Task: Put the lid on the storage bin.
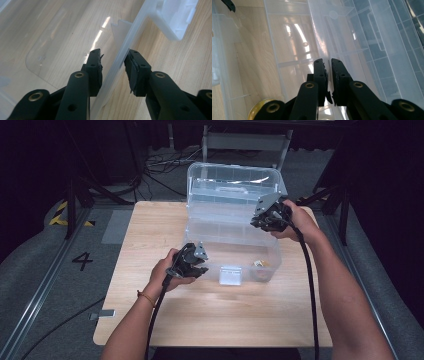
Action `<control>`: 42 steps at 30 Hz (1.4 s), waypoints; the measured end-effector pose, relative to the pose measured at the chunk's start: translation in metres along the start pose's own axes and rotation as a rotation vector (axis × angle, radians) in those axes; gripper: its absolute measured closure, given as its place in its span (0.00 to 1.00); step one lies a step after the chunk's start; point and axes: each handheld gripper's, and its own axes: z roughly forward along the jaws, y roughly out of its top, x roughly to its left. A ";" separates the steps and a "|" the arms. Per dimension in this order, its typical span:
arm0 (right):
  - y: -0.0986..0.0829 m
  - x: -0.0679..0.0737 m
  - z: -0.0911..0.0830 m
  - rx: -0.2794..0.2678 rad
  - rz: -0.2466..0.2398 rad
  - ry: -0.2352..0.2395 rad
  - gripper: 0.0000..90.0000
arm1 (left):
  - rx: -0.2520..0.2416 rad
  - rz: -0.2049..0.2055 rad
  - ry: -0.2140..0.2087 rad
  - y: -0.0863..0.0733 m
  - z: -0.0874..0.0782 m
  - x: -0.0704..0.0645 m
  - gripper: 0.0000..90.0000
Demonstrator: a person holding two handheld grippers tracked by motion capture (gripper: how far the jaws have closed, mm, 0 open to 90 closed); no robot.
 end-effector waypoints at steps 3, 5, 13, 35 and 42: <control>-0.001 0.001 0.000 -0.006 0.007 -0.001 0.93 | 0.012 0.007 -0.008 0.001 0.000 0.001 0.75; -0.002 0.002 -0.001 -0.010 0.010 -0.001 0.93 | 0.025 0.018 -0.006 0.002 0.000 0.001 0.76; -0.003 0.003 -0.001 -0.024 0.019 0.005 0.92 | 0.047 0.038 -0.012 0.004 0.000 0.002 0.77; -0.007 0.010 -0.003 -0.048 0.028 -0.007 0.91 | 0.015 0.030 -0.014 0.001 0.002 0.002 0.75; -0.007 0.013 -0.002 -0.053 0.033 -0.025 0.90 | 0.012 0.024 -0.012 0.001 0.003 0.001 0.74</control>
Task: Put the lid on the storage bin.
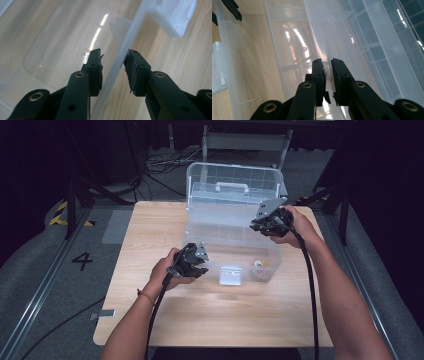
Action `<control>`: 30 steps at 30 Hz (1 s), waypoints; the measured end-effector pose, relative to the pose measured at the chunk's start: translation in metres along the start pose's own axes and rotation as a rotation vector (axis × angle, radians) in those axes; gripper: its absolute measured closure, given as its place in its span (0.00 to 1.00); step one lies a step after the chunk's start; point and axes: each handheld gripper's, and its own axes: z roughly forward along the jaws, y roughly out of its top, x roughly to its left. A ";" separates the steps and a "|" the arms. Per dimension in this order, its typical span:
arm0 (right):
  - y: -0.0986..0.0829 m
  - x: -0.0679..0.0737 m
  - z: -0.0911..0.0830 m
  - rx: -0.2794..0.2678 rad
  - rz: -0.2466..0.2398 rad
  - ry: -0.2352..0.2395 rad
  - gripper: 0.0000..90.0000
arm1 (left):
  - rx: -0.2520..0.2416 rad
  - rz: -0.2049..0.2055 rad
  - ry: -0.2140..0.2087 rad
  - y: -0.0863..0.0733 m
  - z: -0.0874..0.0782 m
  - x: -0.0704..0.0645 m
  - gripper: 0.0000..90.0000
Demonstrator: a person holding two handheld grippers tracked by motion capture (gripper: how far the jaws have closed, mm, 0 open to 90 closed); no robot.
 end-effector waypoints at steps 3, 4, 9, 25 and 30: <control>-0.001 0.001 0.000 -0.008 0.001 -0.001 0.90 | -0.001 -0.001 -0.003 0.000 0.001 0.000 0.74; -0.001 0.001 0.000 -0.008 0.001 -0.001 0.90 | -0.001 -0.001 -0.003 0.000 0.001 0.000 0.74; -0.003 0.002 -0.001 -0.015 0.016 -0.001 0.89 | -0.005 -0.005 -0.003 0.000 0.002 0.000 0.73; -0.006 0.007 -0.002 -0.032 0.034 -0.004 0.87 | -0.006 -0.005 0.007 0.000 0.005 -0.002 0.70; -0.008 0.008 -0.002 -0.041 0.042 -0.001 0.87 | -0.003 -0.009 0.009 0.000 0.005 -0.002 0.69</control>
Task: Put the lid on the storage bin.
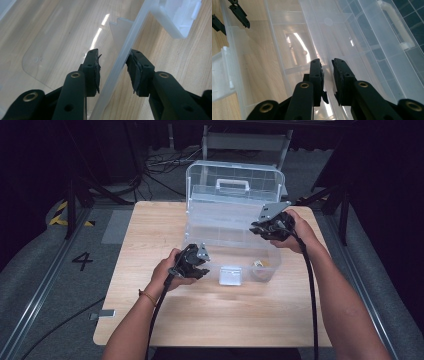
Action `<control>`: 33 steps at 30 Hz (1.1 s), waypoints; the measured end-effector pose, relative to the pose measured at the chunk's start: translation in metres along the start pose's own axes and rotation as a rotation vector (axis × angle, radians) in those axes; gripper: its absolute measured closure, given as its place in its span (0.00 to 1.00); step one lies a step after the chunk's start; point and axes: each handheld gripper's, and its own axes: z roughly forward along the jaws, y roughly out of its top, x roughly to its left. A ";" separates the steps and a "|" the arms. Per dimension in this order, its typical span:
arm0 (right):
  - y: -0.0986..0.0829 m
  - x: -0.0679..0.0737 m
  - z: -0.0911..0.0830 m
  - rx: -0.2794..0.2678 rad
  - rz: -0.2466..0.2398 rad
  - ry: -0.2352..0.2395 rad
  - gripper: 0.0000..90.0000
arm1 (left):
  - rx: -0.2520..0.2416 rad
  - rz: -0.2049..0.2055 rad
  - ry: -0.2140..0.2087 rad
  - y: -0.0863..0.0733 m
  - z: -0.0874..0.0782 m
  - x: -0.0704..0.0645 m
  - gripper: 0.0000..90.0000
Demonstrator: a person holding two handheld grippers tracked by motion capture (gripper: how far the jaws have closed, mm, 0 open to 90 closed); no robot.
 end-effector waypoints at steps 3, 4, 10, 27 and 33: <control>0.001 0.002 0.000 0.007 -0.006 -0.012 0.86 | 0.000 0.001 0.001 0.000 0.000 0.000 0.69; 0.001 0.003 0.000 0.008 -0.007 -0.013 0.86 | 0.000 0.001 0.002 0.000 0.000 0.000 0.69; -0.001 0.005 0.000 -0.001 -0.002 -0.013 0.86 | -0.001 0.002 0.005 0.000 0.000 0.000 0.69; -0.004 0.010 -0.002 -0.013 -0.003 -0.007 0.85 | 0.000 0.010 0.015 0.000 0.000 -0.001 0.68; -0.005 0.011 -0.002 -0.013 0.003 -0.003 0.85 | -0.002 0.015 0.023 0.000 0.001 -0.002 0.67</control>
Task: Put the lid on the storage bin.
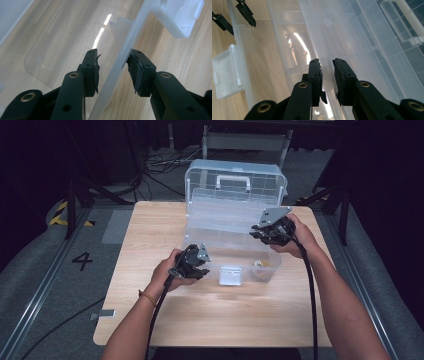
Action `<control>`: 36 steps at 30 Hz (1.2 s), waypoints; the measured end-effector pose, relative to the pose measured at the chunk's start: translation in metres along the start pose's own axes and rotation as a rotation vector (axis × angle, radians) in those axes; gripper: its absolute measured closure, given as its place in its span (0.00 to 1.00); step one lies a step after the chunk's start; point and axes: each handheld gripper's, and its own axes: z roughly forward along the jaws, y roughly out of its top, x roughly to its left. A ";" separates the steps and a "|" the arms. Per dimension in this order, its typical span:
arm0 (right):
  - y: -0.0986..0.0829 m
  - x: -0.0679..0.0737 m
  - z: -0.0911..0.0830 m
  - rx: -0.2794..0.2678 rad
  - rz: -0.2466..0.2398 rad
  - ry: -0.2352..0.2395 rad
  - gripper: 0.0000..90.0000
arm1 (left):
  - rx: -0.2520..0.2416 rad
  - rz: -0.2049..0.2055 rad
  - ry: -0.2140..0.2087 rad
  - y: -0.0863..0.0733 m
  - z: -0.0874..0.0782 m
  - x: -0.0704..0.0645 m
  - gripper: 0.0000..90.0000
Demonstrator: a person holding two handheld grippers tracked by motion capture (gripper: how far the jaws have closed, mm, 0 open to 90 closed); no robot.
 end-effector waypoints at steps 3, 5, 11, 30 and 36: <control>-0.001 0.001 0.000 -0.002 0.002 0.001 0.85 | 0.002 -0.001 0.002 0.000 0.000 0.000 0.67; -0.001 0.001 0.000 -0.002 0.003 0.001 0.85 | 0.004 0.006 0.002 0.000 0.000 0.000 0.67; -0.003 0.003 -0.001 -0.009 0.006 -0.001 0.84 | 0.012 0.012 0.009 0.000 0.000 -0.001 0.67; -0.009 0.010 -0.001 -0.040 0.033 0.009 0.83 | 0.051 0.092 0.029 0.009 -0.005 -0.005 0.74; -0.011 0.010 -0.002 -0.043 0.028 0.010 0.83 | 0.026 0.093 0.031 0.009 -0.010 -0.005 0.77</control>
